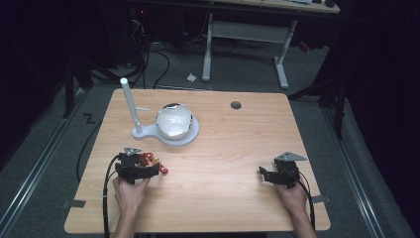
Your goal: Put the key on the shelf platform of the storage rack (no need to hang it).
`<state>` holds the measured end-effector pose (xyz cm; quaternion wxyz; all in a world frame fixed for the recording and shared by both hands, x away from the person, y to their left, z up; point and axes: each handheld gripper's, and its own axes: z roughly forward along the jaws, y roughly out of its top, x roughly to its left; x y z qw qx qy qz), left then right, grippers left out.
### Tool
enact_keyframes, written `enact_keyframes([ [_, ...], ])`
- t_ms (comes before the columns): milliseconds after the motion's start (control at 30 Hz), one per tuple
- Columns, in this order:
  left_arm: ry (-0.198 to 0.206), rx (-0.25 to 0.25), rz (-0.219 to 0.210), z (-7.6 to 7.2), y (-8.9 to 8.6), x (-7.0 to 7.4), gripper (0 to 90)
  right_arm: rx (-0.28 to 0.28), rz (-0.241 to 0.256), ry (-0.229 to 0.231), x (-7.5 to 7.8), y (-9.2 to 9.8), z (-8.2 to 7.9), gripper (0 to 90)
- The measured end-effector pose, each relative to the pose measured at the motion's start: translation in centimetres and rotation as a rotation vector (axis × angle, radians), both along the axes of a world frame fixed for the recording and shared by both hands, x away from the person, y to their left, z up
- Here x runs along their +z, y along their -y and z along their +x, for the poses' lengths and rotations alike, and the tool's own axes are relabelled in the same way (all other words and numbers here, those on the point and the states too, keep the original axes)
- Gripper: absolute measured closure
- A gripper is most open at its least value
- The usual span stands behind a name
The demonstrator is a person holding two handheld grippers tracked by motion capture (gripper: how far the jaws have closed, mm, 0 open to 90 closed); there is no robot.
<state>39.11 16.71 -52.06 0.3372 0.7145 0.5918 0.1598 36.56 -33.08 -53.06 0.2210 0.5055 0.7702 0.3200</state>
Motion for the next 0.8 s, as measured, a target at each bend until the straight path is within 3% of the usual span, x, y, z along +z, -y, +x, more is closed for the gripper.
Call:
enact_keyframes([
  [500,-0.017,0.029,0.031,1.4,0.9,-0.1,3.0,0.0,0.0,0.0,0.0,0.0,0.0,25.8],
  [633,-0.031,0.046,0.075,1.7,1.2,-0.6,5.3,0.0,0.0,0.0,0.0,0.0,0.0,25.8],
  [800,-0.025,0.064,0.091,1.8,1.3,-0.7,6.7,0.0,0.0,0.0,0.0,0.0,0.0,25.8],
])
